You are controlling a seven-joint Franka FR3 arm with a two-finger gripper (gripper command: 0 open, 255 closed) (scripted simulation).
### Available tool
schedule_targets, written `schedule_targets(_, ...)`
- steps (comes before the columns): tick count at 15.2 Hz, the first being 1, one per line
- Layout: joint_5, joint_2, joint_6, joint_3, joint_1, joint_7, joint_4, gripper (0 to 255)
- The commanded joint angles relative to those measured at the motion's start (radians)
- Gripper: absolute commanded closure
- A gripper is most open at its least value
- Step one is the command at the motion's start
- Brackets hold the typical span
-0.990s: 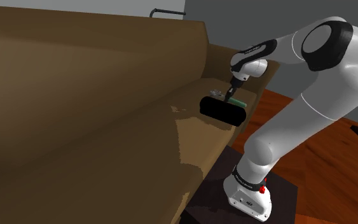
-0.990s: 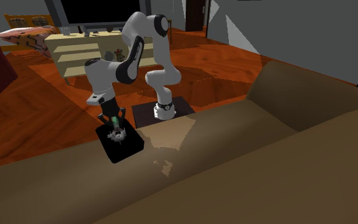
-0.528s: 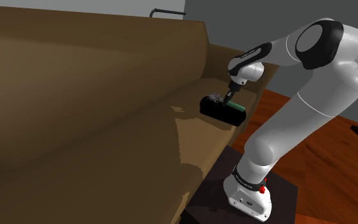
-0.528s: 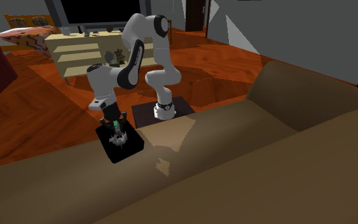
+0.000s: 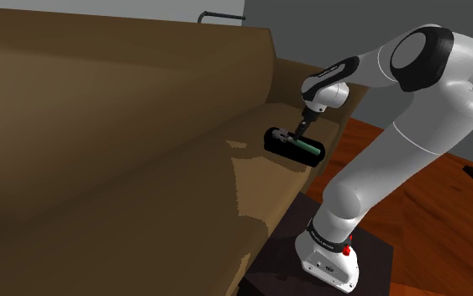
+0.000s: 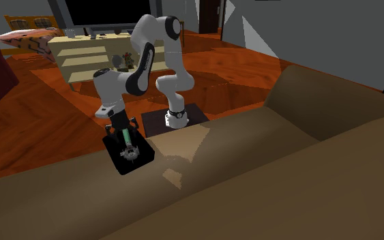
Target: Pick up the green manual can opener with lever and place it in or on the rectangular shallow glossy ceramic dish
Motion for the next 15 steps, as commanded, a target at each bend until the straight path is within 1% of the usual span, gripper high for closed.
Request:
schedule_targets(1,0.0,0.0,0.0,0.0,0.0,0.0,0.0,0)
schedule_targets(3,0.0,0.0,0.0,0.0,0.0,0.0,0.0,0)
schedule_targets(5,-0.038,-0.051,-0.073,0.017,-0.017,0.029,0.031,0)
schedule_targets(7,-0.062,-0.09,-0.138,0.032,-0.03,0.048,0.064,0)
schedule_targets(15,-0.061,-0.089,-0.138,0.033,-0.03,0.047,0.064,0)
